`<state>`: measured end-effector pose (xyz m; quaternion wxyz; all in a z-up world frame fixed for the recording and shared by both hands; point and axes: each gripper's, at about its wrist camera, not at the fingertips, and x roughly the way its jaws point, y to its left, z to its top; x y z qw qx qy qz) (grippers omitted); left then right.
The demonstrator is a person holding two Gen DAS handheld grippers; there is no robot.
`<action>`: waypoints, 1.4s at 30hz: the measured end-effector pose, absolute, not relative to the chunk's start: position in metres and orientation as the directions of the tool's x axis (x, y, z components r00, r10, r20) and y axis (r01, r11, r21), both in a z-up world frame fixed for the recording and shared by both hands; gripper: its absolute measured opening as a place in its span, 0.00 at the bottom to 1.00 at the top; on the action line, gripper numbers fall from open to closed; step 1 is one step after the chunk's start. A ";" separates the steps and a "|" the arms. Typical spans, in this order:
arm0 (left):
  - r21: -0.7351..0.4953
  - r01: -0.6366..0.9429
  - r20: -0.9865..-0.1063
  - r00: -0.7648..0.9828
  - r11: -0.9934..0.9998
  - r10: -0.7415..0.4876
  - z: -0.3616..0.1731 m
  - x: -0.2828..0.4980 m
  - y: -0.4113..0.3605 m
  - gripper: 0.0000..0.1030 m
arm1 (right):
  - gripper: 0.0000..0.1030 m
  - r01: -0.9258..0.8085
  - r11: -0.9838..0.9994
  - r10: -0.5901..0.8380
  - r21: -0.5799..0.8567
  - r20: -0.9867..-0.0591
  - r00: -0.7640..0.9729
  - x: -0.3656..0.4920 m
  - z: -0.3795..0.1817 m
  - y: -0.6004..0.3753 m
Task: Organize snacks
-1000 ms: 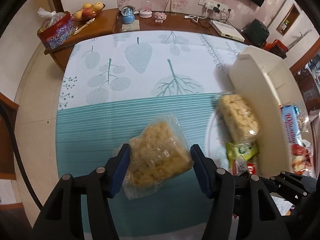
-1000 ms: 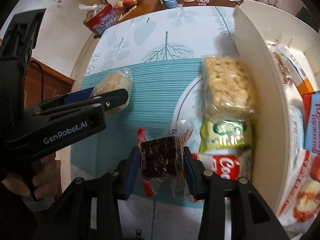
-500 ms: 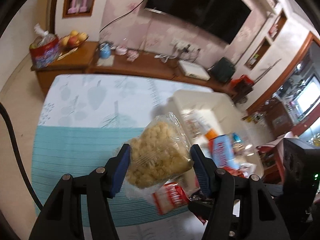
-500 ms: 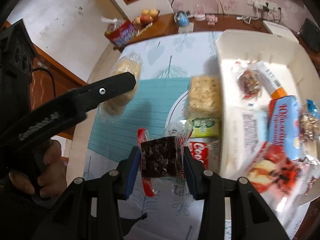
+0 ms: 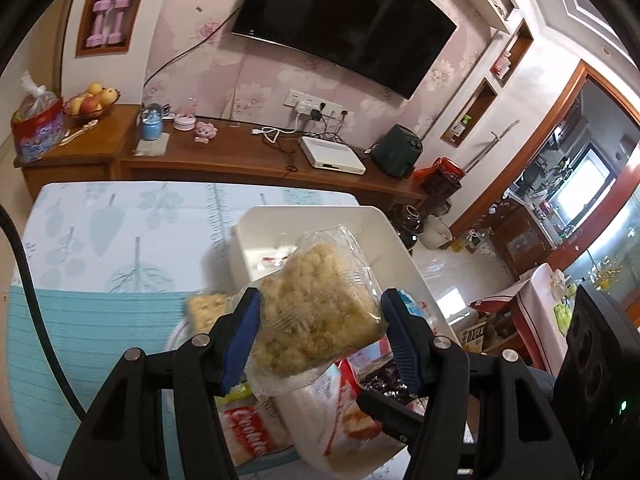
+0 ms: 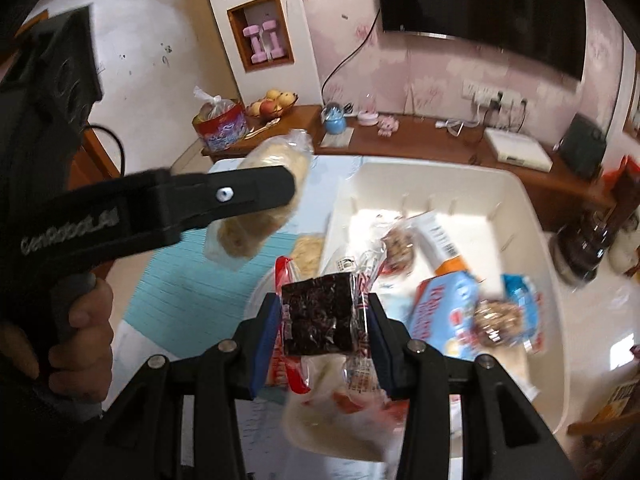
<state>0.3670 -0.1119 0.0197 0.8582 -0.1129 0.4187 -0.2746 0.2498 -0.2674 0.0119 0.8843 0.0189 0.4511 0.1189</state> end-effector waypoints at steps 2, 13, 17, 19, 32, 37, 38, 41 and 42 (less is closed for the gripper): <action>-0.429 0.385 -0.652 0.494 0.817 -0.575 0.018 0.372 -0.123 0.58 | 0.41 -0.187 0.975 0.207 0.118 -0.789 0.579 0.251 0.010 -0.274; -0.437 0.387 -0.663 0.472 0.812 -0.581 0.000 0.395 -0.171 0.60 | 0.44 -0.084 0.992 0.124 0.092 -0.801 0.586 0.266 -0.005 -0.323; -0.446 0.351 -0.676 0.471 0.823 -0.567 -0.006 0.398 -0.171 0.64 | 0.54 -0.047 0.994 0.105 0.095 -0.815 0.570 0.271 -0.014 -0.336; -0.446 0.335 -0.681 0.475 0.830 -0.558 -0.008 0.399 -0.168 0.73 | 0.55 -0.026 0.994 0.101 0.104 -0.822 0.561 0.273 -0.018 -0.342; -0.390 0.272 -0.739 0.478 0.880 -0.475 -0.015 0.399 -0.138 0.78 | 0.60 0.001 0.991 0.114 0.137 -0.829 0.548 0.271 -0.025 -0.338; -0.376 0.258 -0.755 0.472 0.890 -0.456 -0.017 0.398 -0.122 0.80 | 0.60 0.006 0.992 0.104 0.129 -0.823 0.559 0.267 -0.020 -0.326; -0.373 0.254 -0.762 0.465 0.892 -0.451 -0.018 0.399 -0.118 0.80 | 0.60 0.009 0.992 0.101 0.128 -0.822 0.560 0.267 -0.019 -0.323; -0.355 0.236 -0.790 0.442 0.905 -0.425 -0.017 0.402 -0.108 0.80 | 0.60 0.027 0.992 0.088 0.125 -0.820 0.565 0.263 -0.015 -0.315; -0.343 0.228 -0.798 0.441 0.911 -0.411 -0.016 0.403 -0.103 0.80 | 0.60 0.033 0.992 0.084 0.125 -0.820 0.566 0.261 -0.014 -0.313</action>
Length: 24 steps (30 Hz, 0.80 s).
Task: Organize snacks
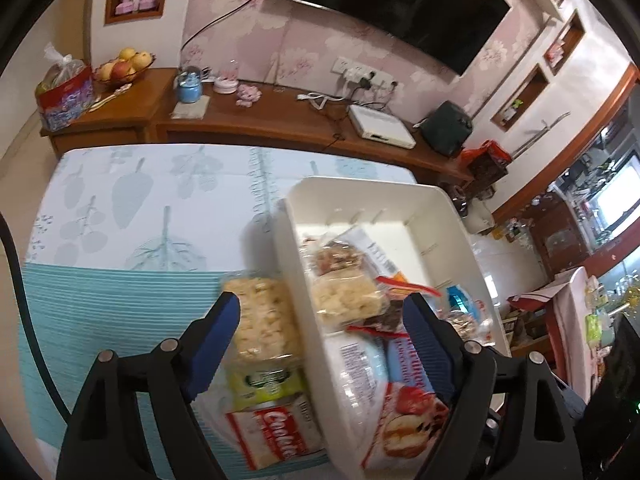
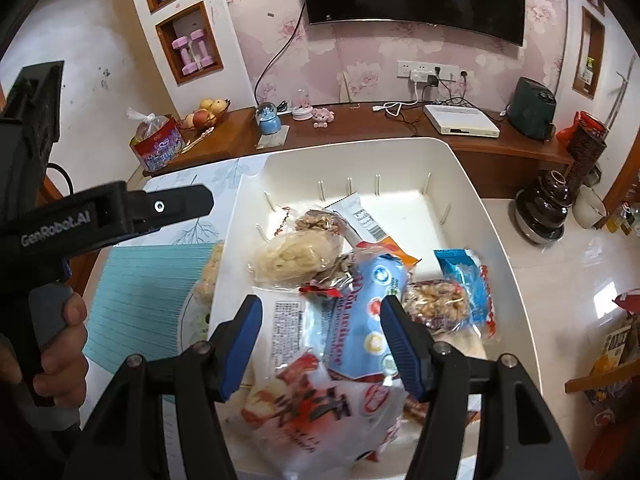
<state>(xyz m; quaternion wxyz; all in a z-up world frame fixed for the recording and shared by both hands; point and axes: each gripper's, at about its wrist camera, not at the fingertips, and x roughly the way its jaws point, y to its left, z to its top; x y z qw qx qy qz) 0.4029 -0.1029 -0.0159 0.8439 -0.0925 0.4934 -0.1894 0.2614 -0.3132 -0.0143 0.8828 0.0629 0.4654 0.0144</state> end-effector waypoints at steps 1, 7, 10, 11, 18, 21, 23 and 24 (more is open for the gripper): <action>-0.338 0.226 -0.800 0.443 0.914 -0.405 -0.016 0.404 -0.099 0.80 | 0.60 0.043 0.991 0.081 0.128 -0.819 0.568 0.259 -0.013 -0.309; -0.299 0.236 -0.826 0.420 0.925 -0.375 -0.017 0.412 -0.081 0.80 | 0.60 0.101 0.981 0.080 0.165 -0.819 0.569 0.249 -0.007 -0.291; -0.286 0.244 -0.838 0.406 0.927 -0.365 -0.020 0.417 -0.074 0.80 | 0.60 0.141 0.972 0.075 0.187 -0.819 0.570 0.243 -0.007 -0.283; -0.284 0.245 -0.839 0.405 0.927 -0.364 -0.021 0.419 -0.072 0.80 | 0.61 0.156 0.968 0.077 0.198 -0.821 0.566 0.242 -0.007 -0.281; -0.256 0.253 -0.877 0.346 0.933 -0.334 -0.041 0.432 -0.061 0.80 | 0.61 0.319 0.913 0.039 0.256 -0.832 0.554 0.225 -0.009 -0.272; -0.259 0.246 -0.890 0.316 0.934 -0.330 -0.051 0.437 -0.055 0.80 | 0.61 0.398 0.864 0.045 0.309 -0.834 0.549 0.216 -0.012 -0.268; -0.254 0.247 -0.899 0.296 0.935 -0.323 -0.059 0.439 -0.052 0.80 | 0.61 0.448 0.832 0.039 0.328 -0.839 0.543 0.210 -0.014 -0.264; -0.253 0.251 -0.902 0.287 0.934 -0.322 -0.062 0.439 -0.051 0.80 | 0.62 0.477 0.813 0.032 0.333 -0.844 0.535 0.206 -0.015 -0.262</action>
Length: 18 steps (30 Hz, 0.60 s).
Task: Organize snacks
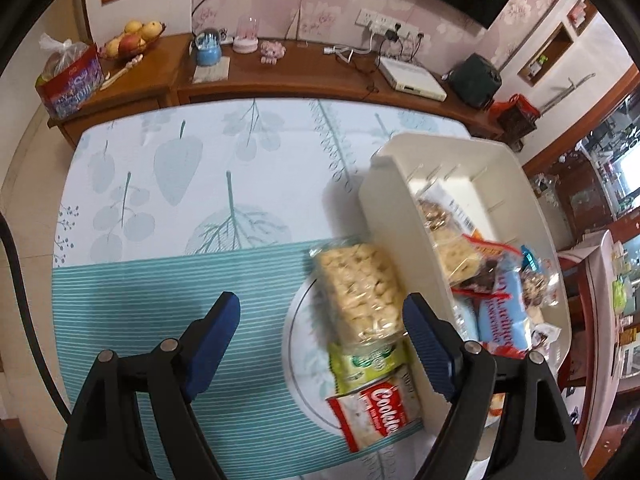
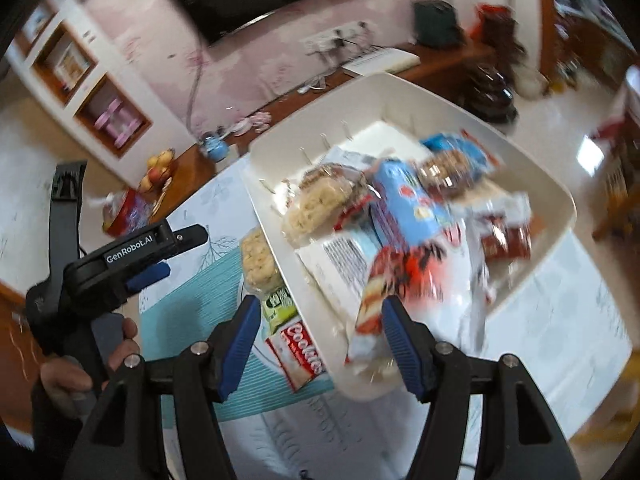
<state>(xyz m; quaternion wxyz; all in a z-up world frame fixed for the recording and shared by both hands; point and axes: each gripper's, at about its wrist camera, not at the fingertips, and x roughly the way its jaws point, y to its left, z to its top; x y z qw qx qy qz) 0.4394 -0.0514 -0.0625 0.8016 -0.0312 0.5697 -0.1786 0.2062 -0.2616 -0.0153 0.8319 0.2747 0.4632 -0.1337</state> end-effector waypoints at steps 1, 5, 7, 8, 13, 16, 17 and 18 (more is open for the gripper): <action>-0.254 0.255 -0.905 0.278 0.933 -0.323 -0.066 0.440 -0.050 0.80 | 0.62 0.496 0.796 0.032 0.346 -0.844 0.536 0.203 -0.016 -0.260; -0.287 0.260 -0.905 0.241 0.922 -0.350 -0.078 0.443 -0.048 0.80 | 0.63 0.567 0.732 0.036 0.377 -0.853 0.521 0.191 -0.025 -0.253; -0.333 0.242 -0.899 0.210 0.911 -0.384 -0.085 0.446 -0.047 0.81 | 0.63 0.591 0.711 0.041 0.382 -0.861 0.507 0.187 -0.028 -0.250; -0.354 0.231 -0.895 0.196 0.906 -0.400 -0.089 0.448 -0.047 0.81 | 0.65 0.604 0.696 0.049 0.387 -0.866 0.498 0.185 -0.030 -0.250; -0.418 0.211 -0.873 0.177 0.884 -0.455 -0.100 0.452 -0.052 0.81 | 0.70 0.662 0.631 0.084 0.404 -0.884 0.459 0.177 -0.042 -0.249; -0.433 0.206 -0.871 0.156 0.878 -0.466 -0.108 0.455 -0.057 0.81 | 0.70 0.687 0.604 0.103 0.403 -0.895 0.434 0.175 -0.050 -0.248; -0.440 0.202 -0.871 0.144 0.875 -0.470 -0.111 0.457 -0.059 0.81 | 0.70 0.700 0.591 0.109 0.401 -0.899 0.423 0.174 -0.053 -0.249; -0.445 0.196 -0.871 0.130 0.874 -0.473 -0.115 0.458 -0.061 0.81 | 0.70 0.712 0.577 0.114 0.400 -0.903 0.414 0.173 -0.057 -0.249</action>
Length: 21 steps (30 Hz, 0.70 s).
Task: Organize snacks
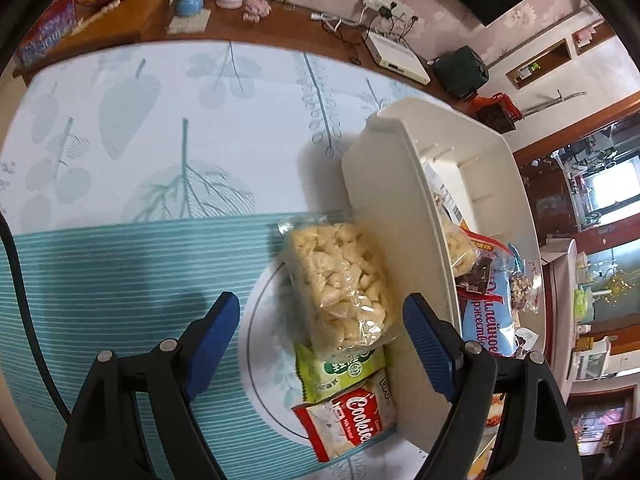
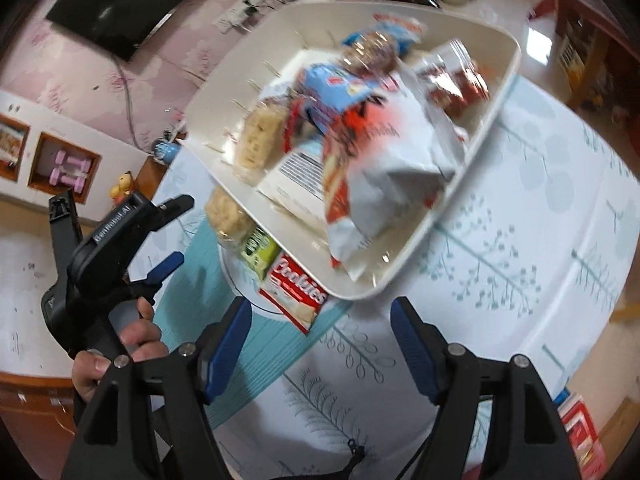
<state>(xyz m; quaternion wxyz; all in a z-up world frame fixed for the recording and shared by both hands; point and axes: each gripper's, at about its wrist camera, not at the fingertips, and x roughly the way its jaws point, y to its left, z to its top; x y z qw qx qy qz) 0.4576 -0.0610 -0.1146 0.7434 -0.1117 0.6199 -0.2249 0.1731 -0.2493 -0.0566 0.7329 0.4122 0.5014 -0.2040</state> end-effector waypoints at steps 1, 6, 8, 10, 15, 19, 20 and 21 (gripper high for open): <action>-0.450 0.187 -0.873 0.115 0.873 -0.474 -0.120 0.458 -0.063 0.81 | 0.70 0.725 0.560 0.122 0.401 -0.906 0.406 0.172 -0.061 -0.250; -0.465 0.168 -0.875 0.062 0.869 -0.480 -0.138 0.460 -0.071 0.80 | 0.71 0.772 0.486 0.176 0.410 -0.911 0.373 0.172 -0.086 -0.248; -0.479 0.145 -0.872 0.034 0.866 -0.489 -0.146 0.461 -0.074 0.80 | 0.71 0.789 0.453 0.196 0.415 -0.910 0.365 0.172 -0.097 -0.247; -0.497 0.131 -0.864 0.018 0.858 -0.503 -0.152 0.462 -0.075 0.80 | 0.71 0.806 0.413 0.213 0.424 -0.905 0.367 0.173 -0.107 -0.248; -0.545 0.129 -0.835 0.007 0.828 -0.550 -0.158 0.463 -0.083 0.79 | 0.71 0.819 0.377 0.224 0.432 -0.901 0.373 0.181 -0.117 -0.243; -0.549 0.137 -0.832 0.006 0.825 -0.555 -0.160 0.463 -0.092 0.74 | 0.71 0.831 0.375 0.224 0.409 -0.911 0.347 0.191 -0.125 -0.235; -0.547 0.135 -0.833 0.012 0.826 -0.553 -0.160 0.463 -0.094 0.72 | 0.71 0.835 0.376 0.220 0.401 -0.914 0.340 0.195 -0.127 -0.233; -0.556 0.123 -0.828 -0.004 0.822 -0.560 -0.162 0.464 -0.098 0.69 | 0.71 0.839 0.376 0.216 0.393 -0.918 0.334 0.197 -0.129 -0.230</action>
